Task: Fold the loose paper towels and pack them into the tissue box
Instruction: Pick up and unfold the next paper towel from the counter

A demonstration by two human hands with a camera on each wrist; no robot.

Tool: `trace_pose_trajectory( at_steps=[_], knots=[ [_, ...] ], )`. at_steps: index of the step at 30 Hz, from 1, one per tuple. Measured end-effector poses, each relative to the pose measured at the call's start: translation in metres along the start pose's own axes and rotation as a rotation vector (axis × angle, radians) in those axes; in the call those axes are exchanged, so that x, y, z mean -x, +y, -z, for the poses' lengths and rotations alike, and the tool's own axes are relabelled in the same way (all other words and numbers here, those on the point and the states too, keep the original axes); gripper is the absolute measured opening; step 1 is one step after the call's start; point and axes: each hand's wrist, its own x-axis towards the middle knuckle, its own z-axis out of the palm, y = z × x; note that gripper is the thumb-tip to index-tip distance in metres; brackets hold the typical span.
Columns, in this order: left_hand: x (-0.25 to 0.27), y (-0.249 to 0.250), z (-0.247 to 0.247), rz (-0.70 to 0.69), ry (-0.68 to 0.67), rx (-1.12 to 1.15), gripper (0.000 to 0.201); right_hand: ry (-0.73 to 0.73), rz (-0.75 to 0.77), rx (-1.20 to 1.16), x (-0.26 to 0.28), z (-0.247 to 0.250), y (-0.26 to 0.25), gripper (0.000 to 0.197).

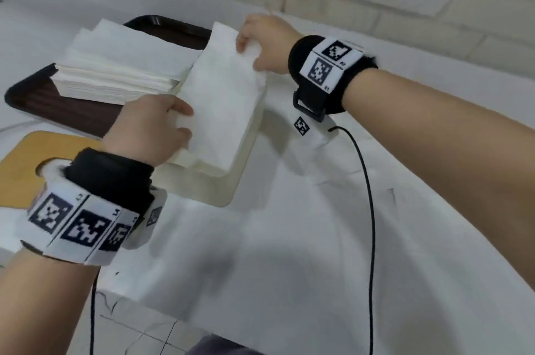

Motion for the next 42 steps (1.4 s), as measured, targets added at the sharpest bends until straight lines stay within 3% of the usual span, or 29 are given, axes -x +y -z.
trace_pose_trajectory(
  at_steps=[5, 11, 16, 17, 21, 28, 30, 34, 37, 40, 42],
  knots=[
    [-0.010, -0.007, -0.012, 0.103, -0.240, -0.222, 0.032, -0.350, 0.008, 0.151, -0.025, -0.041, -0.008, 0.041],
    [-0.018, 0.000, -0.017, 0.093, -0.354, -0.415, 0.027, -0.556, 0.055, 0.383, -0.032, -0.061, -0.025, 0.040],
    [-0.019, 0.004, -0.021, -0.109, -0.310, -0.681, 0.035, -0.441, 0.160, 0.550, -0.029, -0.068, -0.034, 0.032],
    [-0.018, 0.007, -0.022, -0.132, -0.344, -0.684, 0.037, -0.437, 0.170, 0.550, -0.029, -0.069, -0.036, 0.038],
    [-0.011, 0.016, -0.025, -0.044, -0.545, -0.536, 0.041, -0.575, 0.171, 0.401, -0.029, -0.073, -0.040, 0.070],
    [-0.010, 0.024, -0.032, 0.023, -0.572, -0.585, 0.049, -0.664, 0.150, 0.289, -0.025, -0.065, -0.039, 0.065],
    [-0.008, 0.026, -0.034, 0.023, -0.565, -0.590, 0.047, -0.567, 0.124, 0.172, -0.019, -0.054, -0.035, 0.051],
    [0.003, 0.027, -0.021, 0.012, -0.517, -0.493, 0.044, -0.153, 0.016, -0.089, 0.017, -0.027, -0.011, 0.031],
    [0.021, 0.031, -0.011, -0.099, -0.255, -0.291, 0.032, 0.040, -0.103, -0.204, 0.063, -0.020, 0.021, 0.014],
    [0.044, 0.043, -0.015, -0.308, 0.056, -0.014, 0.022, -0.152, -0.203, -0.107, 0.109, -0.033, 0.047, 0.015],
    [0.057, 0.054, -0.025, -0.414, 0.104, 0.118, 0.019, -0.368, -0.245, -0.020, 0.134, -0.047, 0.055, 0.033]
  ],
)
